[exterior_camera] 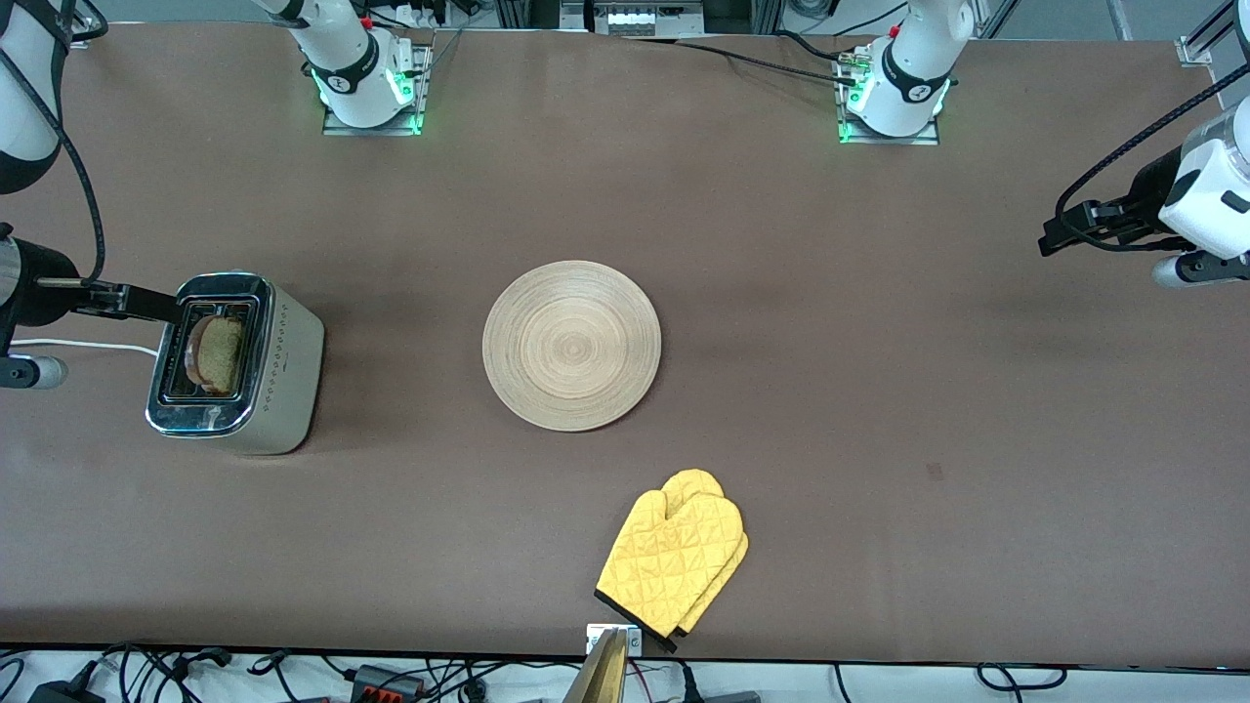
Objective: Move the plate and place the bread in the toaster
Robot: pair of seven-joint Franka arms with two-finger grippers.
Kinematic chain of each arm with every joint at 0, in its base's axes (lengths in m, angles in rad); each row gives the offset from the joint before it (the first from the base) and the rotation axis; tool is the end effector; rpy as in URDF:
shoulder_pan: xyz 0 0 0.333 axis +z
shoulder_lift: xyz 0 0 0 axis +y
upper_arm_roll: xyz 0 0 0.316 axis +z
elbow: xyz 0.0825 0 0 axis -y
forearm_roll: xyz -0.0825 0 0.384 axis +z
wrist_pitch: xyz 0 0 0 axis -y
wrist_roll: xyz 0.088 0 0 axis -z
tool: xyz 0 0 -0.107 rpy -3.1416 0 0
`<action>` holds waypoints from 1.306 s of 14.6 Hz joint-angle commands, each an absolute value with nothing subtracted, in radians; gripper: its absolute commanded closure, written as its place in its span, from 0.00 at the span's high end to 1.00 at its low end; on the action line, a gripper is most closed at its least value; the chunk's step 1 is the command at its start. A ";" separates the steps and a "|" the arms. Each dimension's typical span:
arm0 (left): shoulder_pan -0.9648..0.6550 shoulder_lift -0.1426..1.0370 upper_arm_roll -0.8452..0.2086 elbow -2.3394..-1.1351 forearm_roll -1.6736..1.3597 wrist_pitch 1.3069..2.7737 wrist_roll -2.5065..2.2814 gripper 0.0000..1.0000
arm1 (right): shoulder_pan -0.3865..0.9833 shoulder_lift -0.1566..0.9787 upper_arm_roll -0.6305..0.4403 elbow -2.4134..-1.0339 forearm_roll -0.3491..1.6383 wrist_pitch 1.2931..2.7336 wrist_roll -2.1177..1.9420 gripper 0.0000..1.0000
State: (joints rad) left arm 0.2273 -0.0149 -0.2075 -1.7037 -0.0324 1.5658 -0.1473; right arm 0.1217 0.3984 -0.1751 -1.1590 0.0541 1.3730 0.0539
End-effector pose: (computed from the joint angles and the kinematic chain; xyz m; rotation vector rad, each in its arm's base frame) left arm 0.5431 0.0066 0.5698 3.1030 0.2631 -0.1948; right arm 0.6475 -0.0038 0.5613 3.1108 -0.1464 -0.2792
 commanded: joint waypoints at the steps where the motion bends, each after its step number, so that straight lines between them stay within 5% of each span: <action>1: 0.232 -0.002 -0.209 -1.675 -0.020 1.545 -0.129 1.00 | 0.120 0.380 -0.166 -1.154 0.066 1.376 0.057 1.00; 7: 0.232 -0.002 -0.209 -1.675 -0.020 1.545 -0.127 1.00 | -0.047 0.287 -0.026 -1.264 0.038 1.520 -0.006 1.00; 19: 0.233 0.000 -0.207 -1.675 -0.020 1.545 -0.126 1.00 | -0.043 0.167 -0.018 -1.465 0.021 1.632 -0.011 1.00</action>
